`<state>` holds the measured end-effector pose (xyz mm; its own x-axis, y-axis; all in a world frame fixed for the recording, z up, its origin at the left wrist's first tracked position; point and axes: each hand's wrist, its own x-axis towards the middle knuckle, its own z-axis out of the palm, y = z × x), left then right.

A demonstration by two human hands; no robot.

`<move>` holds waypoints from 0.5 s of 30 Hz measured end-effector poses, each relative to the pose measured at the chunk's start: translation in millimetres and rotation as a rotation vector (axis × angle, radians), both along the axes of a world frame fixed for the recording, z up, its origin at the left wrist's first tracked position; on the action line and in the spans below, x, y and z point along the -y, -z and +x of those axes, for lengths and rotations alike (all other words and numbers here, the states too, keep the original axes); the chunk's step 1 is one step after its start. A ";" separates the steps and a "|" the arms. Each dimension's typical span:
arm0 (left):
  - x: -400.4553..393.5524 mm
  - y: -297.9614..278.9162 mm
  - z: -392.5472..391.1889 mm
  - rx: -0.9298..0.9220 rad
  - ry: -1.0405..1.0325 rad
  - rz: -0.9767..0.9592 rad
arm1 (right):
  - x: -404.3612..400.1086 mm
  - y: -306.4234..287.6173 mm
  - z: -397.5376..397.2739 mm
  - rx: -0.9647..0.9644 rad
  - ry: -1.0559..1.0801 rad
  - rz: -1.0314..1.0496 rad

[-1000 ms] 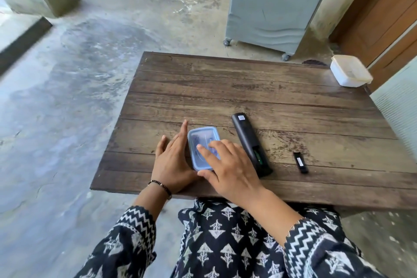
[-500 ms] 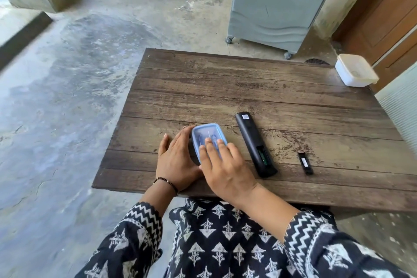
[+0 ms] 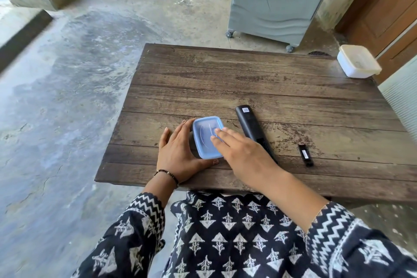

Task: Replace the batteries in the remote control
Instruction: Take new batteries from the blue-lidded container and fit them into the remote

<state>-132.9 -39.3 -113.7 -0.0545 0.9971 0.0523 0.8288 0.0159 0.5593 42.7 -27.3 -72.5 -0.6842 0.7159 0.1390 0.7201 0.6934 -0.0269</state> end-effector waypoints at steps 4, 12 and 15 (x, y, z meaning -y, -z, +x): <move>1.0 3.0 0.5 0.008 0.008 0.005 | -3.7 -17.7 -5.7 0.115 -0.041 -0.092; 1.5 1.2 1.1 -0.002 -0.015 0.009 | -17.6 -44.0 -18.2 0.340 -0.073 -0.188; 0.7 1.6 0.9 0.002 -0.008 0.011 | -21.6 -52.9 -19.6 0.392 -0.073 -0.201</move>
